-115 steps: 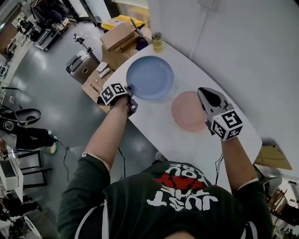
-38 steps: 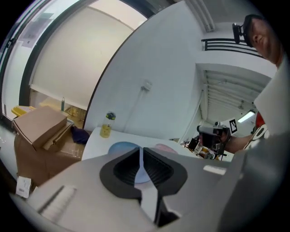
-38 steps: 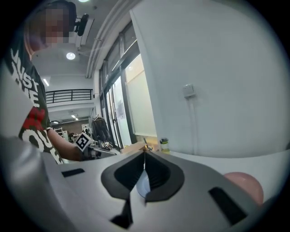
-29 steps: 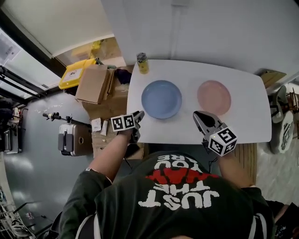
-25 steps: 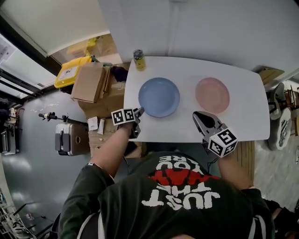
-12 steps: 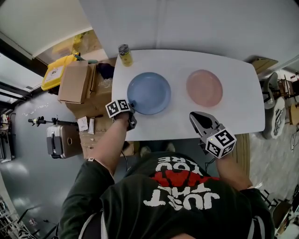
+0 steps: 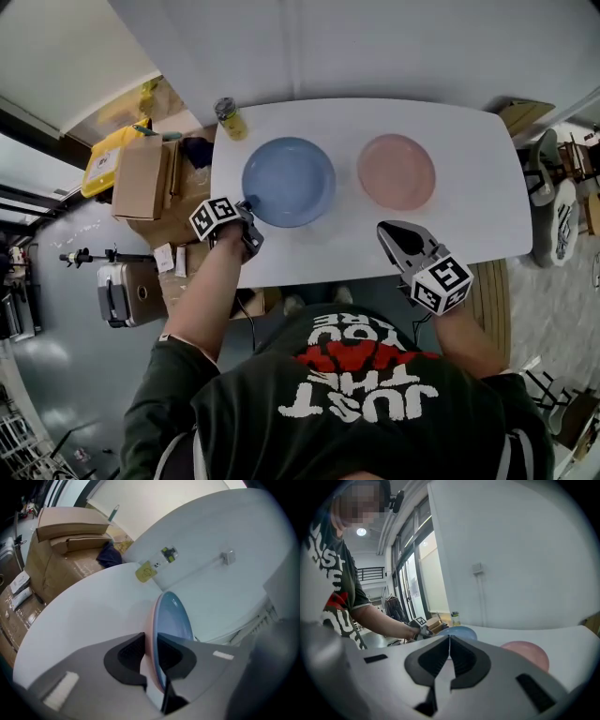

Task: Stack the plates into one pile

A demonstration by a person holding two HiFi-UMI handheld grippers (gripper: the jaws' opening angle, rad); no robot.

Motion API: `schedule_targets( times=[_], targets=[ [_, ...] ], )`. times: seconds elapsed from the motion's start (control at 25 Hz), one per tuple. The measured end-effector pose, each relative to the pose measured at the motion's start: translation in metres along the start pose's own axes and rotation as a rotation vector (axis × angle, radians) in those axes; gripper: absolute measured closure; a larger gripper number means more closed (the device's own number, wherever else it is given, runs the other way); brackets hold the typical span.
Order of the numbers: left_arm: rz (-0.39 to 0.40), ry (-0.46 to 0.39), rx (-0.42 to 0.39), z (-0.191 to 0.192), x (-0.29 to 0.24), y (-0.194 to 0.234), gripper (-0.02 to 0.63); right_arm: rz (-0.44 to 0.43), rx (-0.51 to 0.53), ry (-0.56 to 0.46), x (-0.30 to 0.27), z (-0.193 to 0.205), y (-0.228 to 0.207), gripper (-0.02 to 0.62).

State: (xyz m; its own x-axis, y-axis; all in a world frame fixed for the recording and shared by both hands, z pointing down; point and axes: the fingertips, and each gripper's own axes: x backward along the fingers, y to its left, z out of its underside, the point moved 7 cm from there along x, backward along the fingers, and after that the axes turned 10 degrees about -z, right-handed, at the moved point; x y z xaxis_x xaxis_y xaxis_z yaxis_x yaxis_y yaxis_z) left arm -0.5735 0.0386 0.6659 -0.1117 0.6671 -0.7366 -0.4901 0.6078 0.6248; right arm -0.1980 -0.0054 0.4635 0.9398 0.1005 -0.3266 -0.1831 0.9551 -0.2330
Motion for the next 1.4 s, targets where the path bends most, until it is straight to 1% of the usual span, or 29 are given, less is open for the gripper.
schedule_targets(
  times=[0.16,0.28,0.36,0.48,0.72,0.88,0.92,0.96,1.0,1.08,1.12,1.16,1.2,1.24,1.28,1.32,1.36,1.4],
  targets=[
    [0.066,0.006,-0.062,0.0,-0.012,-0.07,0.552,0.025,-0.012,-0.034,0.026,0.001,-0.019,0.589],
    [0.101,0.038,-0.11,0.014,-0.039,-0.128,0.552,0.058,-0.024,-0.065,0.052,0.001,-0.035,0.589],
    [0.11,0.072,-0.139,0.029,-0.063,-0.162,0.552,0.091,-0.029,-0.078,0.072,0.003,-0.047,0.589],
    [0.096,0.121,-0.17,0.058,-0.098,-0.199,0.552,0.142,-0.044,-0.092,0.102,0.01,-0.063,0.589],
    [0.028,0.195,-0.238,0.107,-0.145,-0.238,0.546,0.23,-0.094,-0.1,0.153,0.034,-0.08,0.589],
    [-0.004,0.212,-0.277,0.122,-0.16,-0.248,0.543,0.247,-0.121,-0.09,0.169,0.047,-0.082,0.589],
    [-0.006,0.223,-0.306,0.125,-0.162,-0.25,0.543,0.248,-0.124,-0.089,0.172,0.05,-0.082,0.589],
    [-0.009,0.244,-0.355,0.129,-0.163,-0.252,0.543,0.248,-0.127,-0.089,0.174,0.051,-0.082,0.589],
    [-0.012,0.272,-0.419,0.132,-0.163,-0.255,0.533,0.248,-0.129,-0.091,0.175,0.052,-0.082,0.589],
    [-0.007,0.333,-0.534,0.14,-0.16,-0.26,0.438,0.243,-0.127,-0.092,0.175,0.051,-0.081,0.589],
    [0.004,0.357,-0.565,0.143,-0.158,-0.262,0.4,0.238,-0.123,-0.091,0.174,0.05,-0.081,0.589],
    [0.017,0.378,-0.584,0.145,-0.155,-0.264,0.327,0.232,-0.118,-0.088,0.173,0.049,-0.079,0.589],
    [0.028,0.389,-0.597,0.147,-0.15,-0.264,0.3,0.226,-0.113,-0.085,0.171,0.047,-0.078,0.589],
    [0.037,0.388,-0.608,0.146,-0.144,-0.263,0.284,0.219,-0.106,-0.082,0.169,0.045,-0.076,0.589],
    [0.048,0.372,-0.616,0.144,-0.136,-0.261,0.284,0.213,-0.1,-0.08,0.166,0.042,-0.073,0.589],
    [0.07,0.34,-0.622,0.14,-0.124,-0.26,0.284,0.21,-0.093,-0.08,0.164,0.04,-0.071,0.589],
    [0.112,0.298,-0.63,0.135,-0.109,-0.259,0.284,0.212,-0.085,-0.082,0.161,0.037,-0.068,0.589],
    [0.175,0.251,-0.644,0.13,-0.092,-0.259,0.285,0.217,-0.073,-0.085,0.158,0.034,-0.066,0.589]
  ],
)
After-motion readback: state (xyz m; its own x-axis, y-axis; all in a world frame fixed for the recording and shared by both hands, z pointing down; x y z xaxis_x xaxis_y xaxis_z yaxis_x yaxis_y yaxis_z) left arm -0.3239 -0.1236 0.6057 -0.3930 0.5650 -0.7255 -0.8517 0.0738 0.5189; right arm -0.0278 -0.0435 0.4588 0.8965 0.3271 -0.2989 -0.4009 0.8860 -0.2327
